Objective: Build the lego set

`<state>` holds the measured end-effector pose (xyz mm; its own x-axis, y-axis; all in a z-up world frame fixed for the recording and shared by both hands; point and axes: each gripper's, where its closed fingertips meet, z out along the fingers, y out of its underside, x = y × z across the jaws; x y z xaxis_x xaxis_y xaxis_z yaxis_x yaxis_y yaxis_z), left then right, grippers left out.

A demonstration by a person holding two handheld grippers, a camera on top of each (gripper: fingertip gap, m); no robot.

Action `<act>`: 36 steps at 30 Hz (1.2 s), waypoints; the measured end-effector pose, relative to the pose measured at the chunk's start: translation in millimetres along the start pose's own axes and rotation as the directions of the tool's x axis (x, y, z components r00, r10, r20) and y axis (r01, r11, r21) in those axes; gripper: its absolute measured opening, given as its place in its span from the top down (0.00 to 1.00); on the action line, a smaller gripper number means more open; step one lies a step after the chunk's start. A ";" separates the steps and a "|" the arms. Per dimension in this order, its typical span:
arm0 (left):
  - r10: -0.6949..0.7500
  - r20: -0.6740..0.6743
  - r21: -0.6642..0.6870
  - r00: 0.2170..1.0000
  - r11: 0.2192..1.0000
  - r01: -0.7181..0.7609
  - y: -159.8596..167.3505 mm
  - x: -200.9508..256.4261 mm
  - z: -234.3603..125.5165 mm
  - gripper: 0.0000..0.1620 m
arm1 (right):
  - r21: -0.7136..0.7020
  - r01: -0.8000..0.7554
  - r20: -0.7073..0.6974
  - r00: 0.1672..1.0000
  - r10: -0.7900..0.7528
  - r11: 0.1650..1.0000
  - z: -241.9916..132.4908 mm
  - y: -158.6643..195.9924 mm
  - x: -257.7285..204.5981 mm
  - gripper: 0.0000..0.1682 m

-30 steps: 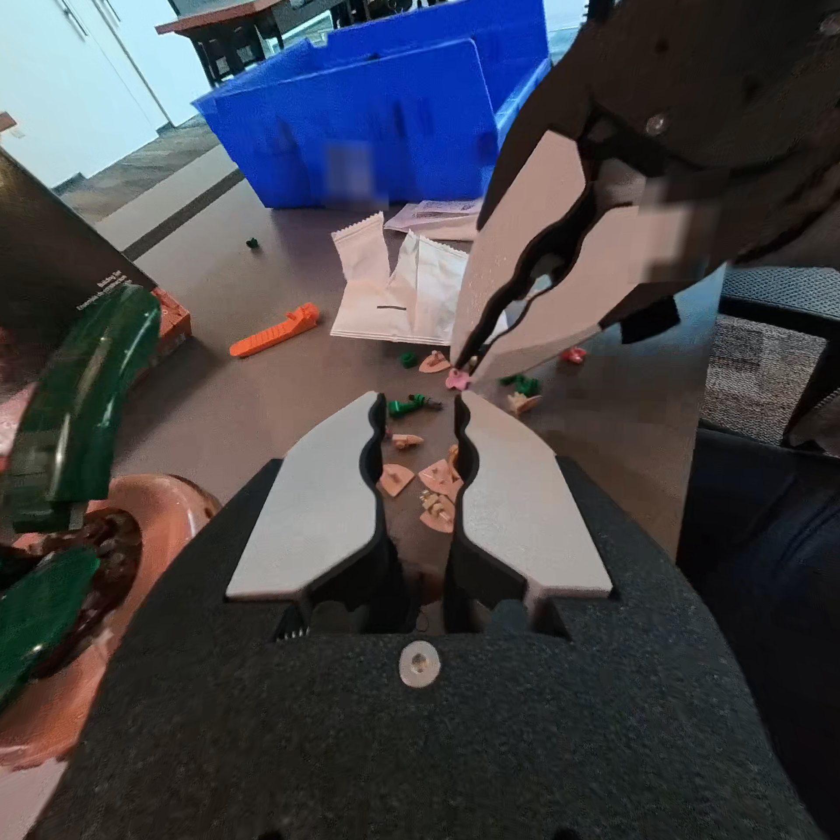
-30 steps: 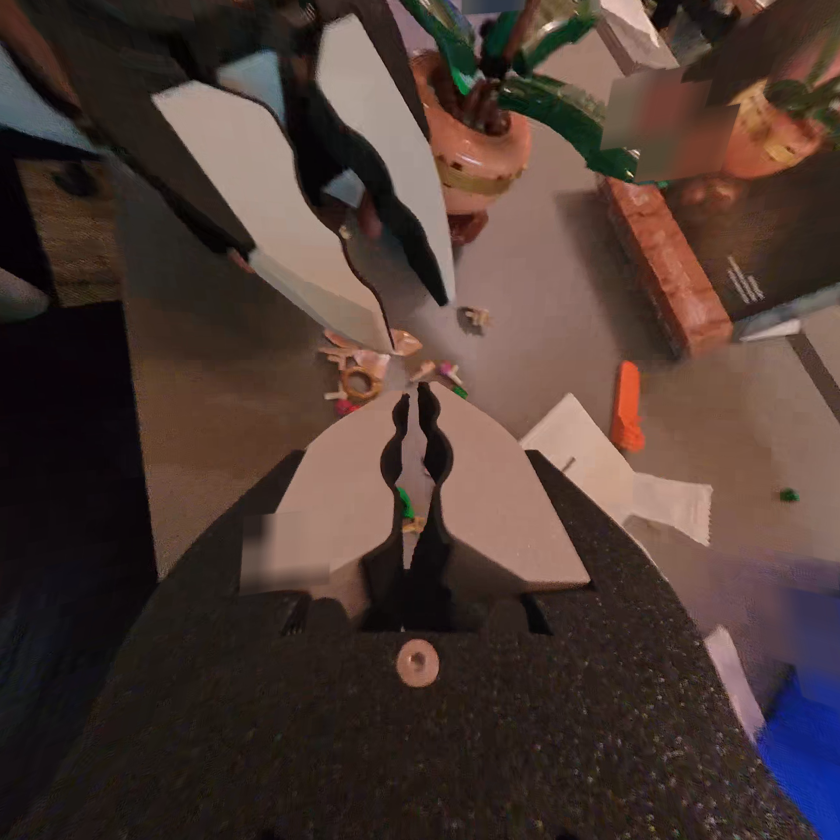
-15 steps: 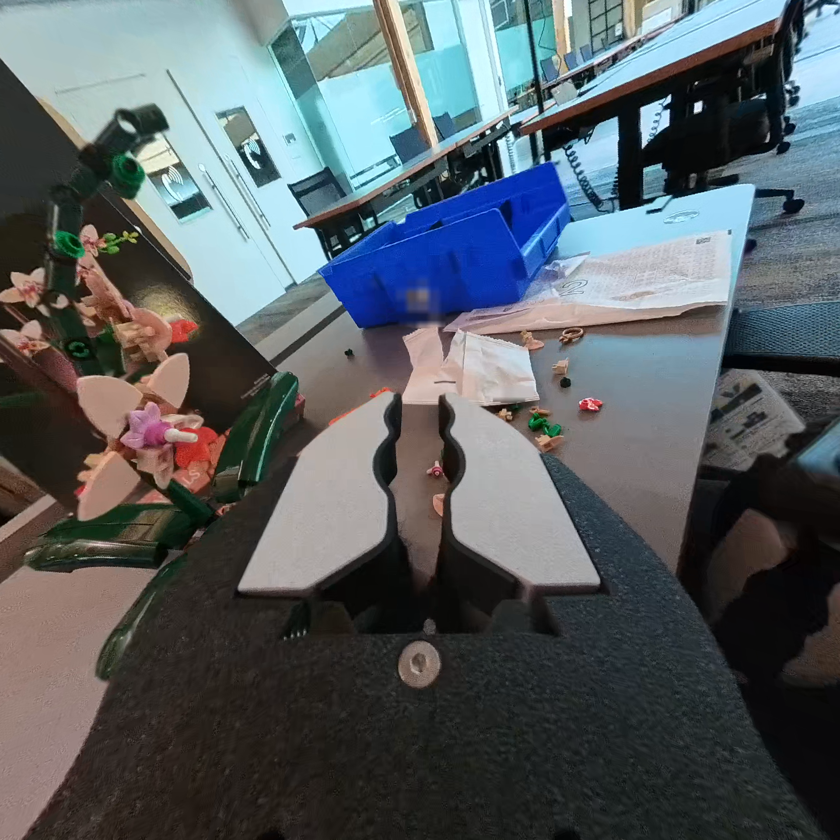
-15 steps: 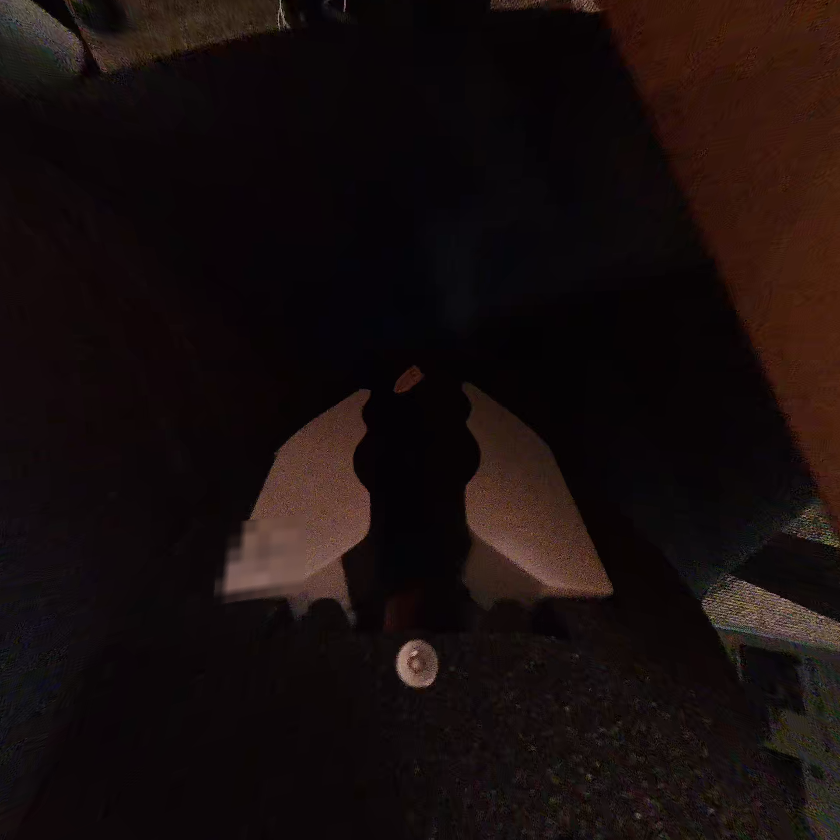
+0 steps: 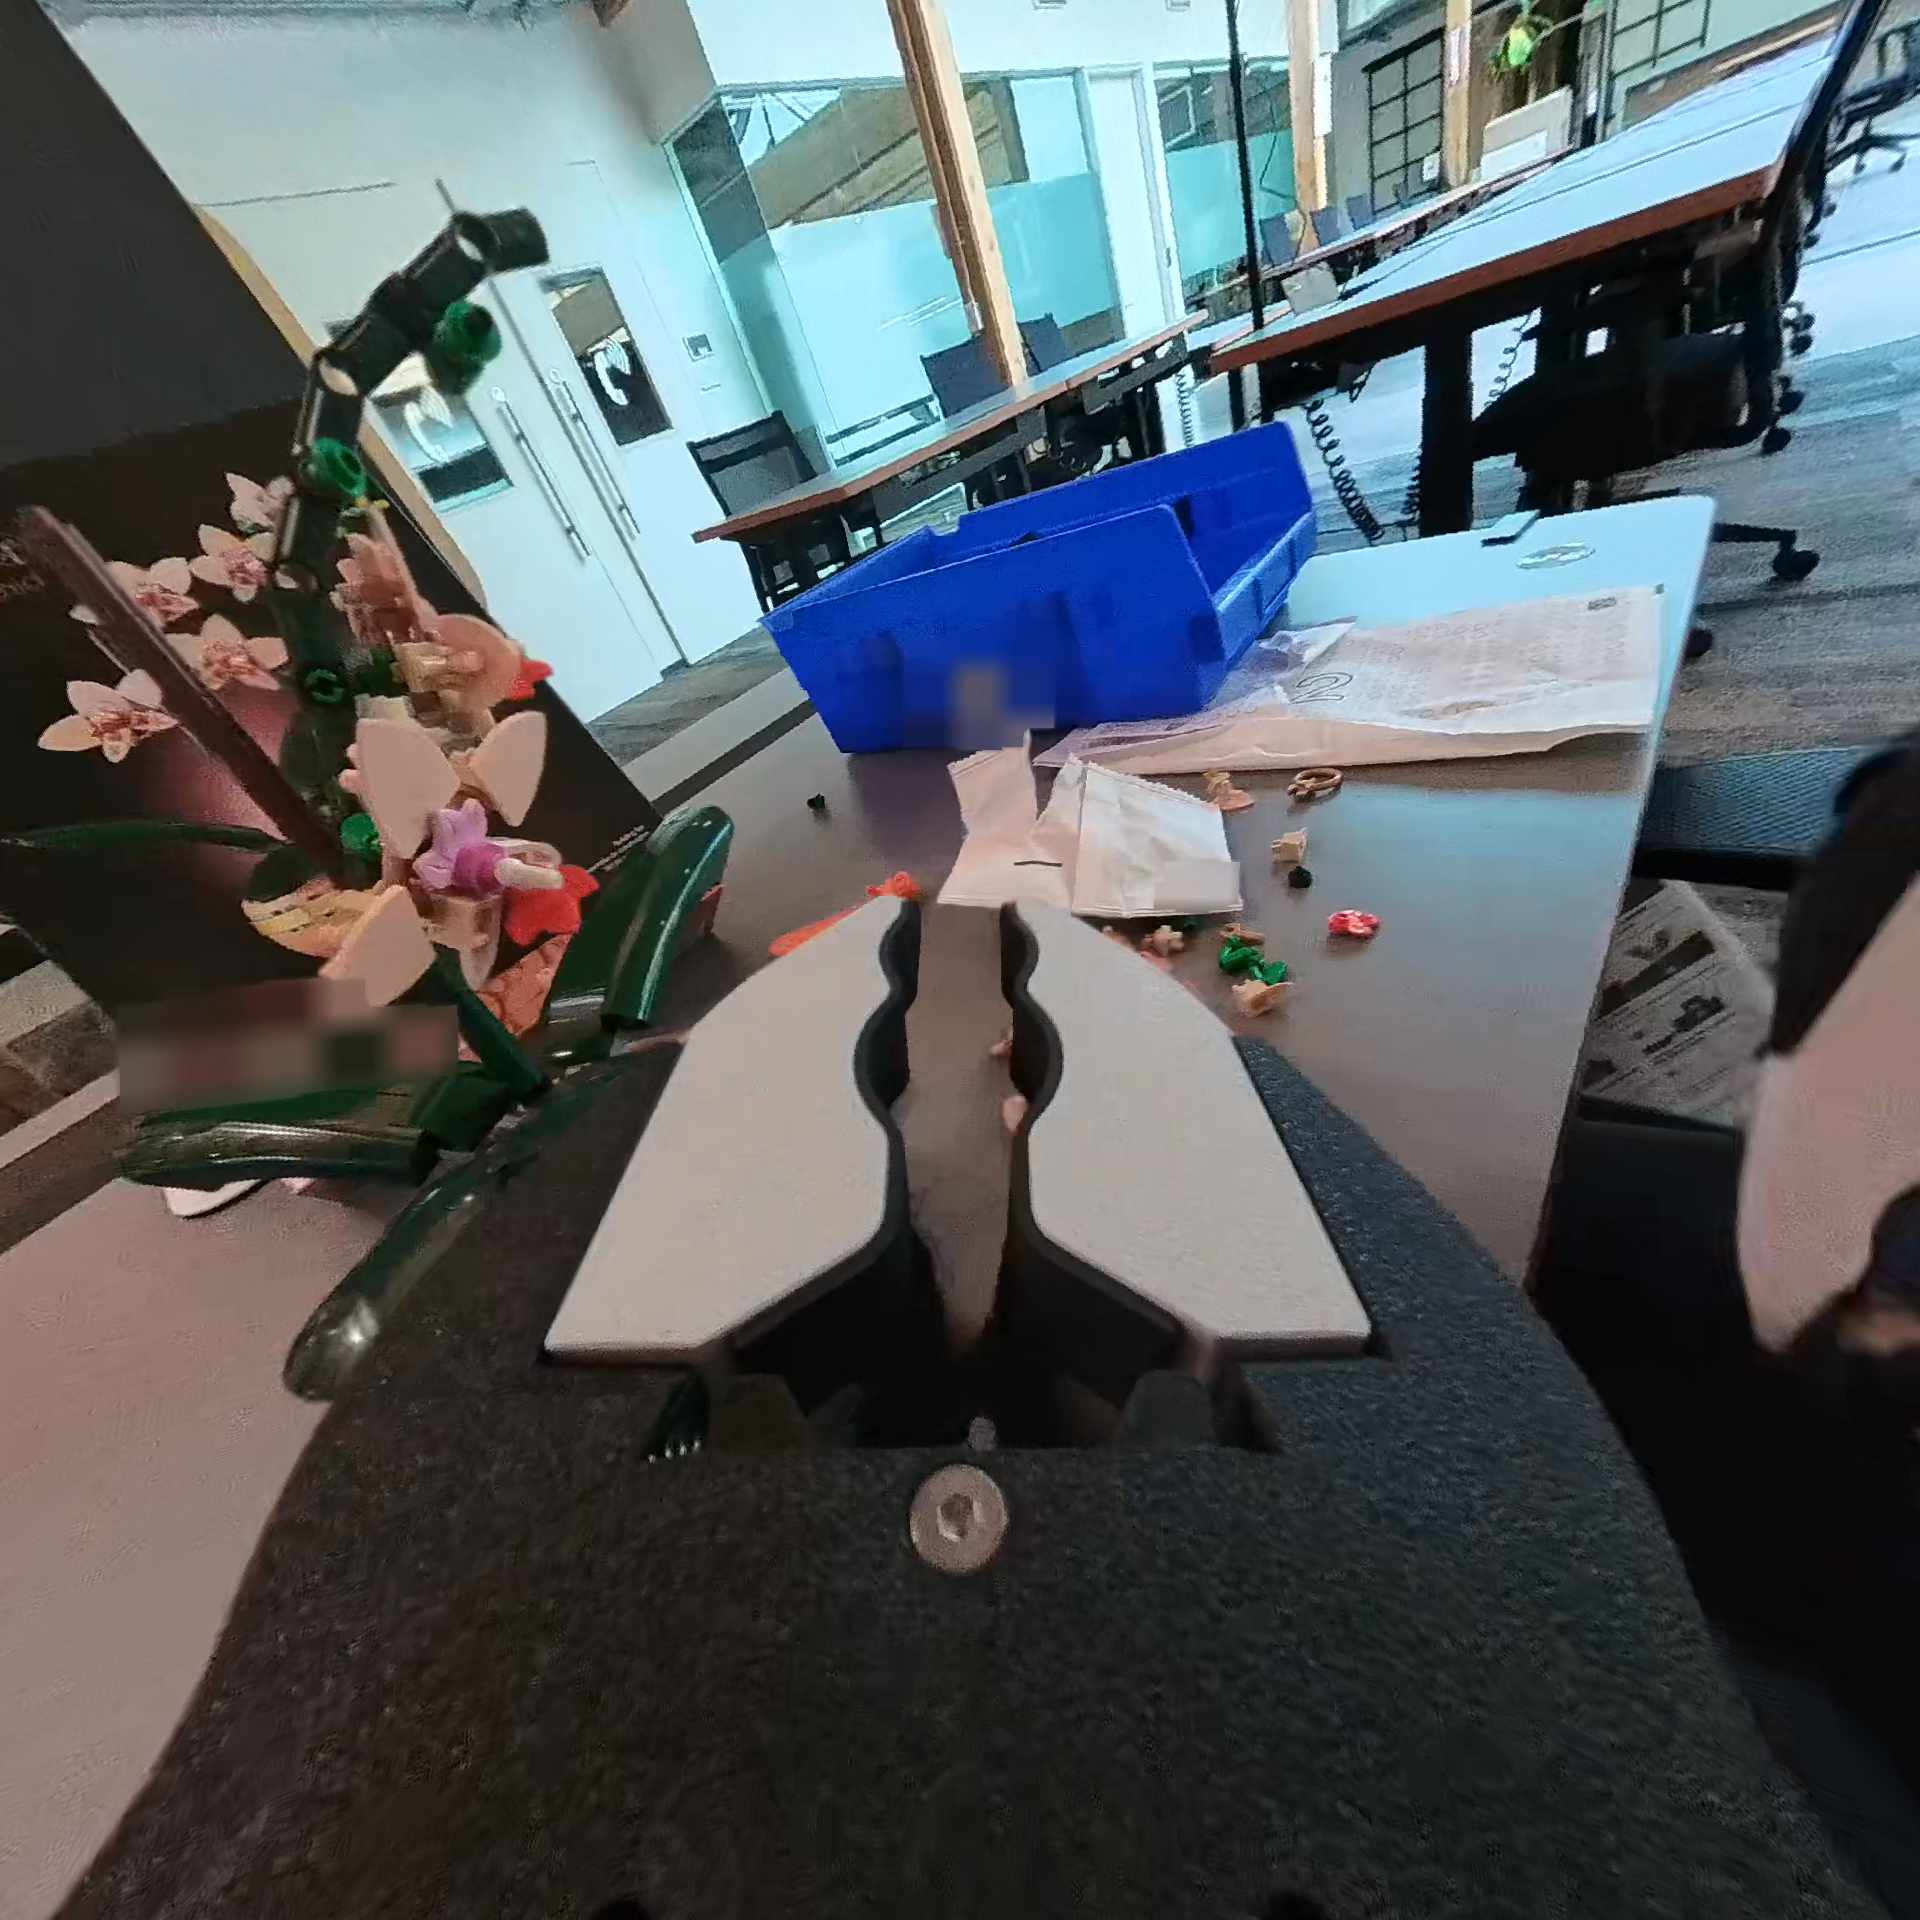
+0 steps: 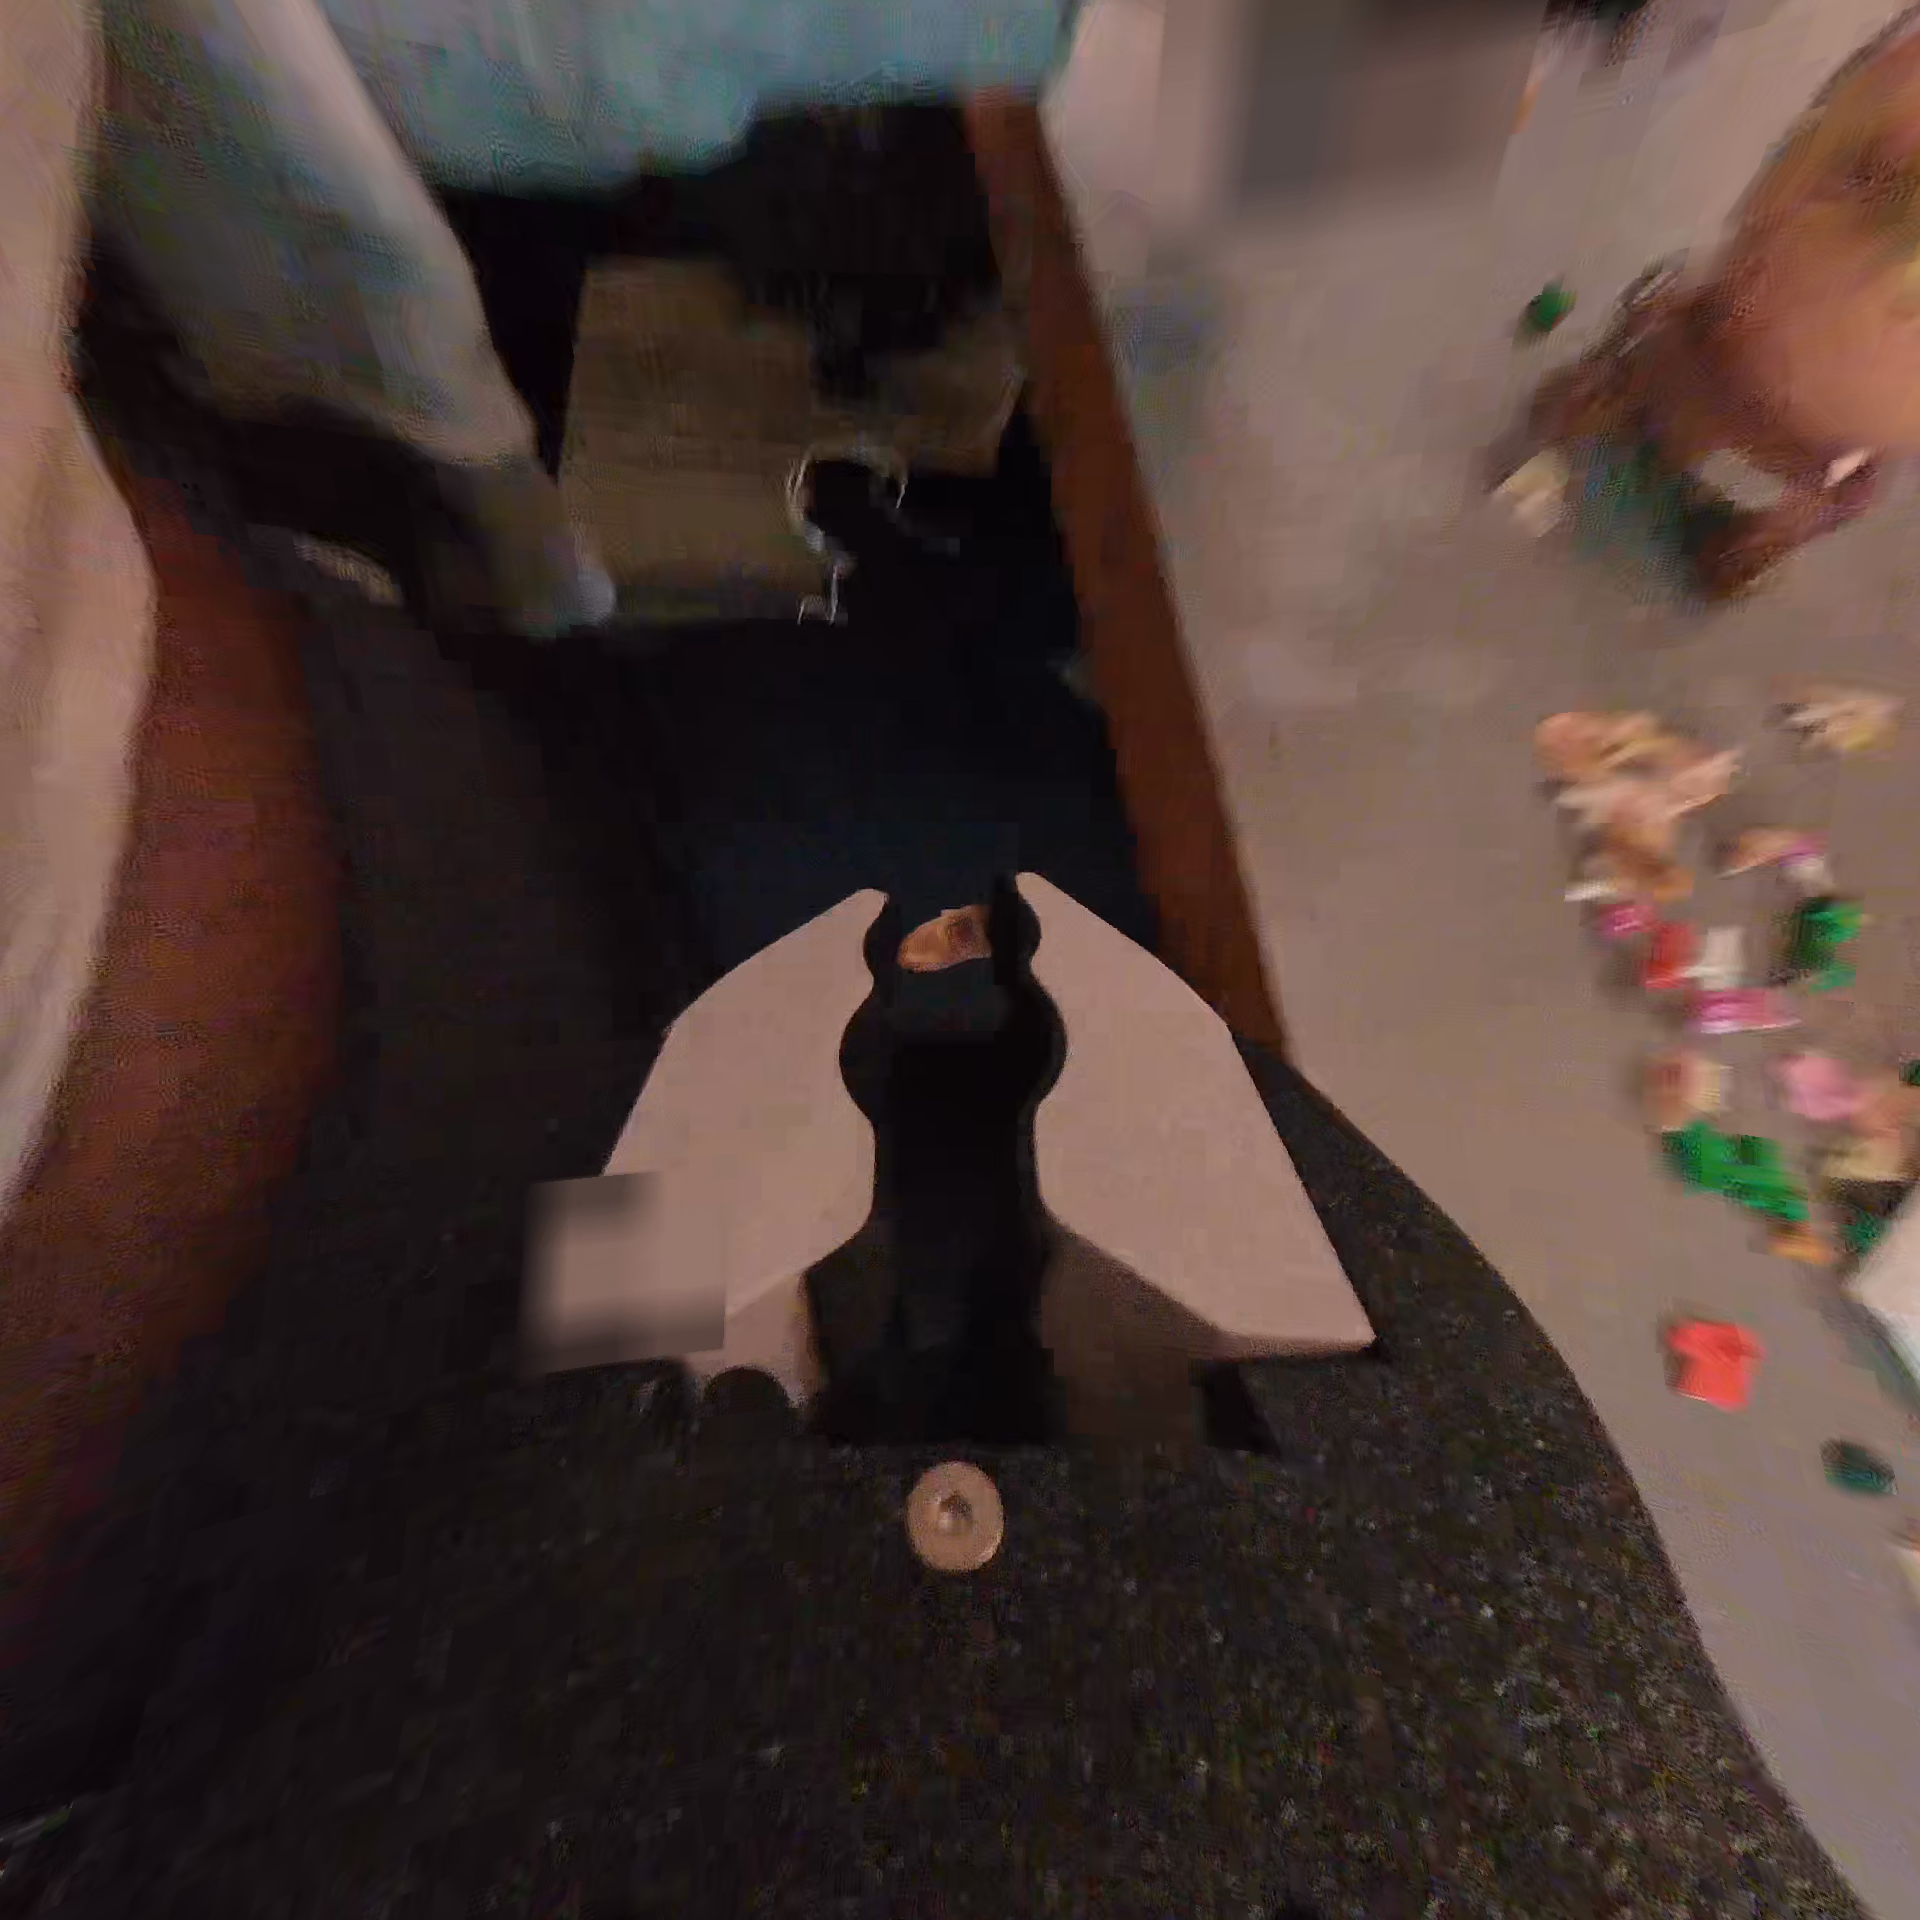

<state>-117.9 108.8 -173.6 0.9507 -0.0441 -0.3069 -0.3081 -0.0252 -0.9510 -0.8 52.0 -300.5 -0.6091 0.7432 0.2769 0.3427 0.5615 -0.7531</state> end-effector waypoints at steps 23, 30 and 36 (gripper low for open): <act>-0.133 -0.122 0.044 0.984 0.989 0.139 -20.9 16.8 9.9 0.68 | -0.046 -0.320 -0.102 0.944 0.314 0.946 -20.0 35.6 165.9 0.76; -0.025 -0.176 0.135 0.984 0.990 0.050 -51.5 37.2 -19.9 0.62 | 0.480 -0.196 -0.219 0.917 0.333 0.855 -74.9 -32.4 181.3 0.69; -0.004 -0.010 0.298 1.000 0.955 0.007 -104.8 -12.7 -59.5 0.21 | 0.835 -0.073 -0.189 0.894 0.407 0.546 -149.0 -81.4 193.9 0.32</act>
<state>-99.7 52.6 -67.8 0.9516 -0.0536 -0.3026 -0.2776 0.2730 -0.9211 -40.2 204.6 -96.6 -0.2699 0.9614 0.0532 -0.3657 -0.0512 -0.9293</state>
